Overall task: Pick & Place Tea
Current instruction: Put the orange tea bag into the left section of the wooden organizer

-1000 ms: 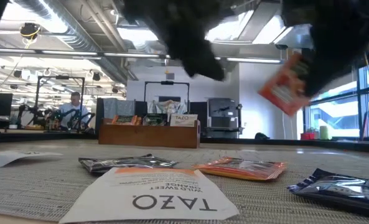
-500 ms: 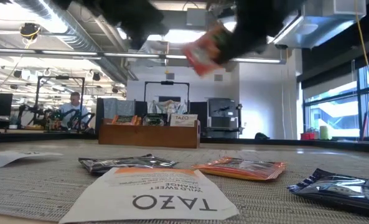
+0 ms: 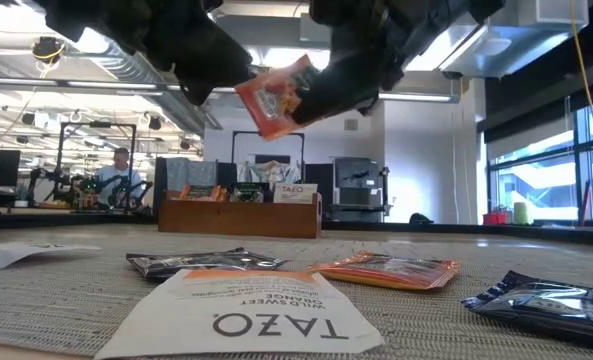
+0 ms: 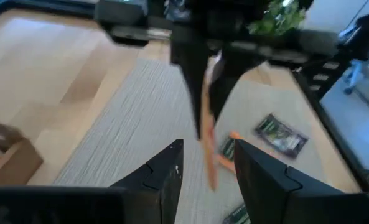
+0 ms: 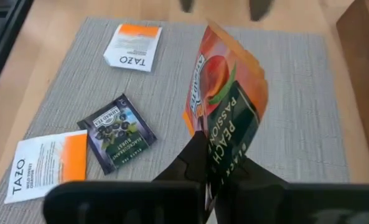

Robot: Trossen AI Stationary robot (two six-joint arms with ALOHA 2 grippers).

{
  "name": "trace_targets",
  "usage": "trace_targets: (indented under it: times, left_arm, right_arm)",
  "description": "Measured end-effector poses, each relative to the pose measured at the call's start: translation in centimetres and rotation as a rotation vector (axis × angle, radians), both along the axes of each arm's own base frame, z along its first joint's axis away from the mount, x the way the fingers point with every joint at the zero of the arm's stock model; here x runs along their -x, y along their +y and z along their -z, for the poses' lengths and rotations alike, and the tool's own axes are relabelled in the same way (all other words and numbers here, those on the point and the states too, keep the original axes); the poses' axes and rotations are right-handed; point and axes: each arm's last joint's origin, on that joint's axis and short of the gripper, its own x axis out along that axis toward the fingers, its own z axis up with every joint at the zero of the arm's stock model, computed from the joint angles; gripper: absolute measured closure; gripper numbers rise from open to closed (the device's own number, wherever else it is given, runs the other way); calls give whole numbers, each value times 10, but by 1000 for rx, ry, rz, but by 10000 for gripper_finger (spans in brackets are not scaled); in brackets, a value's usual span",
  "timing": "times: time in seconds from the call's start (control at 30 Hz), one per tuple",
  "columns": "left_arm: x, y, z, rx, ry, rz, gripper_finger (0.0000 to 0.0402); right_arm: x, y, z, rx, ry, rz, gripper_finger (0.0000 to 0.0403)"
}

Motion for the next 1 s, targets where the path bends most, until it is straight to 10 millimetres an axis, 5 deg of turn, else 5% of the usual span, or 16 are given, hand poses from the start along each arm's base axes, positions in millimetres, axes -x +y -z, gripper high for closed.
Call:
trace_targets:
  times: [0.37,0.77,1.0]
  left_arm:
    - [-2,0,9,-26,41,17,276]
    - [-3,-1,9,-4,41,9,387]
    - [-3,-1,9,-4,41,10,385]
  right_arm:
    - [-6,-2,-1,-11,-57,8,393]
    - [-7,-3,-2,-12,-63,10,393]
    - [-6,-2,-2,5,-60,-40,365]
